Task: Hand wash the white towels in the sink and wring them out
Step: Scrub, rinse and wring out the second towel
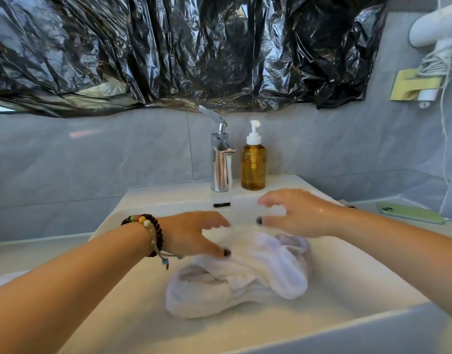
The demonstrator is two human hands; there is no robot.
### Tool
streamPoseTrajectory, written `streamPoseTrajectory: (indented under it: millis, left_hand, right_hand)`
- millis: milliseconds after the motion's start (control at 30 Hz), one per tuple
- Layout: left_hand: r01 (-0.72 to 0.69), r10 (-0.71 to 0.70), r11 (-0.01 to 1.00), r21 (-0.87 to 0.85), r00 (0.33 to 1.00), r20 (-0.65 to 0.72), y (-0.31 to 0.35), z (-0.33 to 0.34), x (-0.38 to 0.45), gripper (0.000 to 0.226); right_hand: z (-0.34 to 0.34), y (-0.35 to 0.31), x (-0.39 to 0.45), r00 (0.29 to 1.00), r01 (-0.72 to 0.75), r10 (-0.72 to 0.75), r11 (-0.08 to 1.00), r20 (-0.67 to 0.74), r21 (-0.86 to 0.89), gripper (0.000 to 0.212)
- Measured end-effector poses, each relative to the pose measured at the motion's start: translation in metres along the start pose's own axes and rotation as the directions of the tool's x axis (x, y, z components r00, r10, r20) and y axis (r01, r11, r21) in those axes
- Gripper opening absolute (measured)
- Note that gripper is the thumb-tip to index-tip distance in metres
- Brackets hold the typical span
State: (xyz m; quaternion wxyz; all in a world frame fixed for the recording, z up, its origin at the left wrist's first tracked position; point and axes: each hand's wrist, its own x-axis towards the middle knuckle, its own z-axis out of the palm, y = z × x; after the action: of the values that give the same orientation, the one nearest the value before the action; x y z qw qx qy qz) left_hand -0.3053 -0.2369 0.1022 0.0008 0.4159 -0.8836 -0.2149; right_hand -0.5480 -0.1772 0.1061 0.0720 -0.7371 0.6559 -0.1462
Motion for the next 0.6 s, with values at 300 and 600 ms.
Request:
streamPoseTrajectory:
  millis: [300,600]
  left_hand:
    - [-0.151,0.151,0.988,0.013,0.974,-0.17,-0.008,0.05,0.019,0.024]
    - [-0.087,-0.318,0.611,-0.787,0.883,-0.344,0.02,0.002,0.06,0.048]
  right_hand:
    - [0.028,0.003,0.005,0.9,0.049,-0.092,0.993,0.425,0.11,0.044]
    - [-0.003,-0.016,0.067,0.996,-0.062,0.081,0.939,-0.042,0.338,0.018]
